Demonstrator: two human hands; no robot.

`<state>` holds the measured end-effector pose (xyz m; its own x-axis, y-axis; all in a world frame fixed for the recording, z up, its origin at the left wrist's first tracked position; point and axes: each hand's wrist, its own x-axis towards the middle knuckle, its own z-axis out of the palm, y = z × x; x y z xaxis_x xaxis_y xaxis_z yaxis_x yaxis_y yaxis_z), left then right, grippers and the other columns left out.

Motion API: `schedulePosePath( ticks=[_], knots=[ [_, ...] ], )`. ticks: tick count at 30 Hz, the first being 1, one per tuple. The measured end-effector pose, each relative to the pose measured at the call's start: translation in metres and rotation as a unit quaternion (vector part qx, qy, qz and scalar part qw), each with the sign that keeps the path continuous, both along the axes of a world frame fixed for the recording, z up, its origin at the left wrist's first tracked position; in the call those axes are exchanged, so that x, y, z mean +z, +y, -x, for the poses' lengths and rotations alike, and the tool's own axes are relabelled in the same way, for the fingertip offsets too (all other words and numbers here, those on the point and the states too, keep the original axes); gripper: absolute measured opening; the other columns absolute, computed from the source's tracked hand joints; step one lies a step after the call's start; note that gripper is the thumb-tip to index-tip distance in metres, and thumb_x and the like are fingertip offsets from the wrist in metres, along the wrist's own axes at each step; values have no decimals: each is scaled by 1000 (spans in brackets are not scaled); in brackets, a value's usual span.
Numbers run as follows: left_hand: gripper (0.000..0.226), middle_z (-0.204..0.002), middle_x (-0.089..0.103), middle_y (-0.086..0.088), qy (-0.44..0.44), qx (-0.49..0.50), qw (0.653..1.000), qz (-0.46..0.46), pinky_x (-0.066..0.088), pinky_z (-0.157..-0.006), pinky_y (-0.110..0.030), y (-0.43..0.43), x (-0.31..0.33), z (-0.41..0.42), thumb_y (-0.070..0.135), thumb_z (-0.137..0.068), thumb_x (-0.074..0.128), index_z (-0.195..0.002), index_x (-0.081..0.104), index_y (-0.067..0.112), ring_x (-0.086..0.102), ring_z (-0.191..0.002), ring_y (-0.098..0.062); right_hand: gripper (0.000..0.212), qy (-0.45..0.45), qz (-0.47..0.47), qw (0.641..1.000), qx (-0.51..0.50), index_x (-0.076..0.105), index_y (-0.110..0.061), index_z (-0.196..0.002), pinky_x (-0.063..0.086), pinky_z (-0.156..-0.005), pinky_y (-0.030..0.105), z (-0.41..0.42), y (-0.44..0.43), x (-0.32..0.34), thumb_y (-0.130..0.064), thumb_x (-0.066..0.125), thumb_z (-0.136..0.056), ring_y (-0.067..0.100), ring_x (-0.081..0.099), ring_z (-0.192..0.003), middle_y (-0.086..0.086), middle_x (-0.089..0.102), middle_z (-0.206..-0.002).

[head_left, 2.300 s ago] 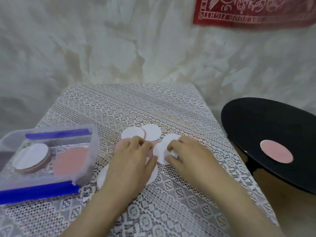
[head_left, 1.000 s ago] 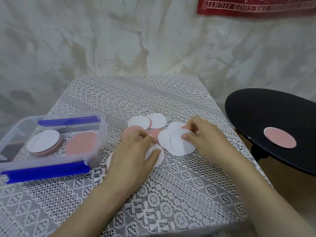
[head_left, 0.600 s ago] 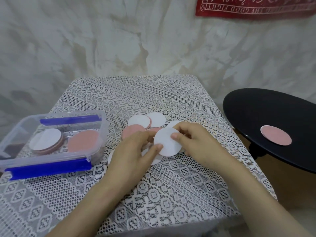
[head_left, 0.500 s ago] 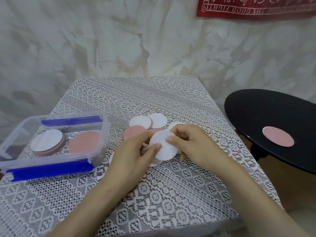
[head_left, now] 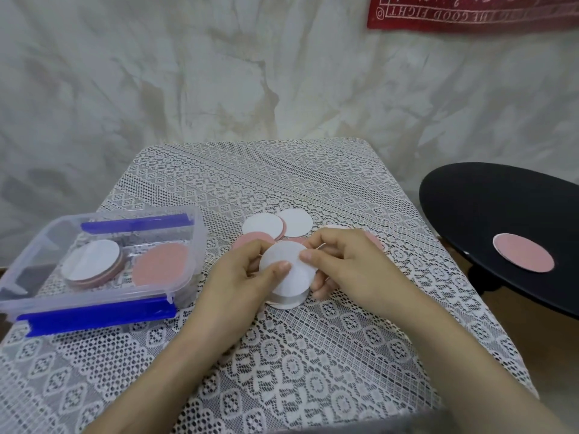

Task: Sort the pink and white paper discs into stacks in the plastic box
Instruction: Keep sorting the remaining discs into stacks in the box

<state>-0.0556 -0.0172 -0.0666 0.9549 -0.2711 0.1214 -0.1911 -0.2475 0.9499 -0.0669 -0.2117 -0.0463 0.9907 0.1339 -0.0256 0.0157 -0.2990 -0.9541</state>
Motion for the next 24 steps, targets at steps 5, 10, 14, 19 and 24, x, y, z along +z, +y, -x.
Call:
schedulePosePath(
  ticks=[5,10,14,19,24],
  knots=[
    [7,-83,73,1,-2,35,999,-35,47,-56,-17,0,-1,3,21,-93,69,-87,70,26,64,-70,-9,18,-37,91,995,-12,72,-27,-87,62,-73,44,3,-7,-5,-20,61,-100,15,68,-68,-3,71,-73],
    [10,-58,60,21,4,45,998,-37,36,-53,-25,3,1,9,26,-96,64,-86,65,23,51,-52,2,12,-60,264,959,-83,69,-33,-103,50,-77,34,12,-27,-9,-40,68,-92,5,62,-79,-10,65,-87],
    [10,-58,61,21,3,56,997,-47,37,-55,-29,6,4,10,29,-97,62,-88,65,26,51,-53,1,63,-27,361,930,-64,52,-31,-142,44,-83,34,8,-27,-8,-55,69,-86,10,57,-97,-14,55,-110],
    [8,-90,74,18,6,80,996,-37,52,-68,-31,6,5,6,31,-96,63,-100,70,33,67,-77,-1,72,0,399,916,-50,48,-27,-146,43,-95,36,-3,-22,-2,-57,70,-85,15,50,-118,-7,53,-130],
    [10,-90,73,17,6,71,997,-30,44,-58,-20,4,3,1,29,-96,62,-102,69,35,64,-69,1,61,23,388,920,-47,50,-34,-127,45,-81,35,-12,-22,4,-57,78,-77,18,56,-103,-9,50,-117]
  ],
)
